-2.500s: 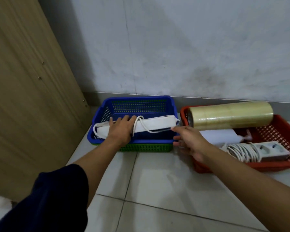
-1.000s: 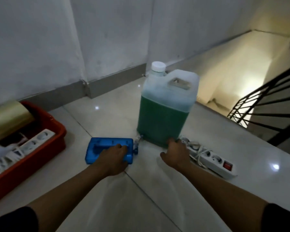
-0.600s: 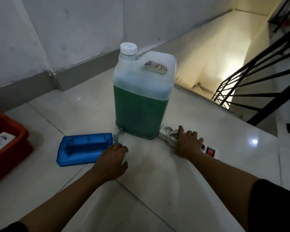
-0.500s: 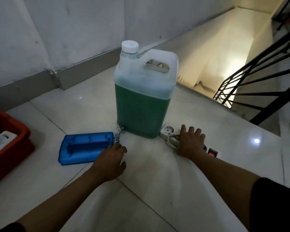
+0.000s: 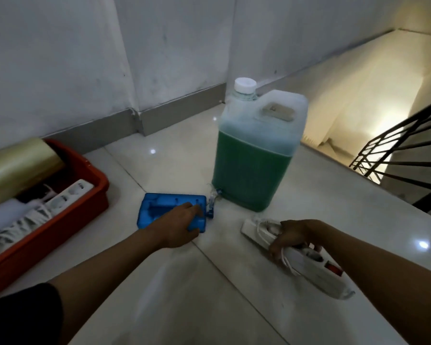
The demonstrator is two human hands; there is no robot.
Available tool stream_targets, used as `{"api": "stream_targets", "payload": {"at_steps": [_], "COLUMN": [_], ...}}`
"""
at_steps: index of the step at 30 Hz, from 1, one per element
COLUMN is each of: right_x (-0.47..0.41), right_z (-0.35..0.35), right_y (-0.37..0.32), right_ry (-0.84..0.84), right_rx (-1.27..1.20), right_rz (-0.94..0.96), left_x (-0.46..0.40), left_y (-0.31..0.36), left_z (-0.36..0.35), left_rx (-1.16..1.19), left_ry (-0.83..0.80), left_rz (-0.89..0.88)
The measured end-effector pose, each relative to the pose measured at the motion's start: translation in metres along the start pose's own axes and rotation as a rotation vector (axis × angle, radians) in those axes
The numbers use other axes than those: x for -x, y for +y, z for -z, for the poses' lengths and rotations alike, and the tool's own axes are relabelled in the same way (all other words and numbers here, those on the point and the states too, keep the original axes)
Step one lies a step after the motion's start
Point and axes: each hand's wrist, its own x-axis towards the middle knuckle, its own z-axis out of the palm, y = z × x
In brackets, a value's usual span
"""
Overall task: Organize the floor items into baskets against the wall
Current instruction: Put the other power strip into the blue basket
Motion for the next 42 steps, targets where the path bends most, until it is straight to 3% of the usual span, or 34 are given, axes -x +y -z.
{"api": "stream_targets", "payload": {"at_steps": [2, 5, 9, 13, 18, 21, 26, 28, 33, 42], "right_x": [0.017, 0.033, 0.058, 0.103, 0.147, 0.168, 0.181, 0.176, 0.147, 0.111], "right_z": [-0.003, -0.009, -0.024, -0.046, -0.085, -0.112, -0.147, -0.161, -0.211, -0.29], "right_y": [-0.032, -0.085, -0.177, -0.274, -0.374, -0.429, -0.498, -0.513, -0.541, -0.568], "right_ry": [-0.083, -0.055, -0.033, -0.001, 0.094, 0.228, 0.64, 0.676, 0.558, 0.365], "right_rx": [0.066, 0.095, 0.253, 0.464, 0.581, 0.575, 0.673, 0.604, 0.62, 0.633], "right_rz": [0.043, 0.183, 0.493, 0.719, 0.995, 1.15, 1.303, 1.322, 1.327, 1.377], "left_x": [0.015, 0.045, 0.099, 0.159, 0.254, 0.312, 0.404, 0.437, 0.489, 0.495], "left_y": [-0.01, -0.023, -0.042, -0.082, -0.145, -0.188, -0.267, -0.296, -0.356, -0.41], "left_z": [0.014, 0.035, 0.058, 0.072, 0.083, 0.088, 0.088, 0.08, 0.043, 0.018], "left_rx": [-0.011, -0.048, -0.256, -0.167, -0.049, 0.024, -0.01, -0.033, -0.128, 0.107], "left_ry": [-0.025, -0.017, 0.064, 0.295, 0.565, 0.674, 0.863, 0.935, 0.966, 0.853], "left_rz": [0.023, 0.027, 0.031, 0.045, 0.197, 0.345, 0.636, 0.777, 1.035, 1.163]}}
